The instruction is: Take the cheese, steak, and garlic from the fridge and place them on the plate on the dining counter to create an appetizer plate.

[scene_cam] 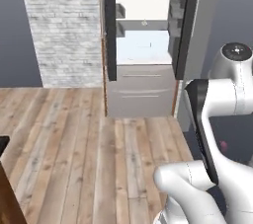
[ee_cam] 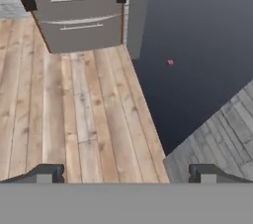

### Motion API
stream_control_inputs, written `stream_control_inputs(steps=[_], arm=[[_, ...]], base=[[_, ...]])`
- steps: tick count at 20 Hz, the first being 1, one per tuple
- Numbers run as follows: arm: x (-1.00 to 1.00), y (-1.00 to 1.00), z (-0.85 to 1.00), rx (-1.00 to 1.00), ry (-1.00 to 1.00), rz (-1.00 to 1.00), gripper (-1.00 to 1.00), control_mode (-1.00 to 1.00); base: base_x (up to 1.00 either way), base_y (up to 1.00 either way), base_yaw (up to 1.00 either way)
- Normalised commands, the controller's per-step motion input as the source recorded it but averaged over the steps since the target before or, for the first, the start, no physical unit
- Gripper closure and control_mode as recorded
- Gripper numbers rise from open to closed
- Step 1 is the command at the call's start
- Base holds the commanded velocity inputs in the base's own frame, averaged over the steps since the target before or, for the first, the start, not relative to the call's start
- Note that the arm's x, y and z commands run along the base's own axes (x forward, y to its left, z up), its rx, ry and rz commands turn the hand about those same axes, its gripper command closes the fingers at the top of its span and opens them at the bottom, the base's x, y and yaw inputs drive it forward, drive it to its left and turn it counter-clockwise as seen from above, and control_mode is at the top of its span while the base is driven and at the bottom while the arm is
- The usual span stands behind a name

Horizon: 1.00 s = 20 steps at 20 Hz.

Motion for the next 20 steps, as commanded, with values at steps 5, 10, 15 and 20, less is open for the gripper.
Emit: stream_control_inputs(steps=[5, 10, 15, 20], arm=[[0.00, 0.00, 0.00, 0.00, 0.00, 0.00, -1.00, 1.00], [0.00, 0.00, 0.00, 0.00, 0.00, 0.00, -1.00, 1.00], [0.00, 0.00, 0.00, 0.00, 0.00, 0.00, -1.00, 1.00], [0.00, 0.00, 0.00, 0.00, 0.00, 0.00, -1.00, 1.00]], base=[[1.00, -0.42, 0.04], [1.00, -0.21, 0.02], [1.00, -0.22, 0.02], [1.00, -0.19, 0.04]])
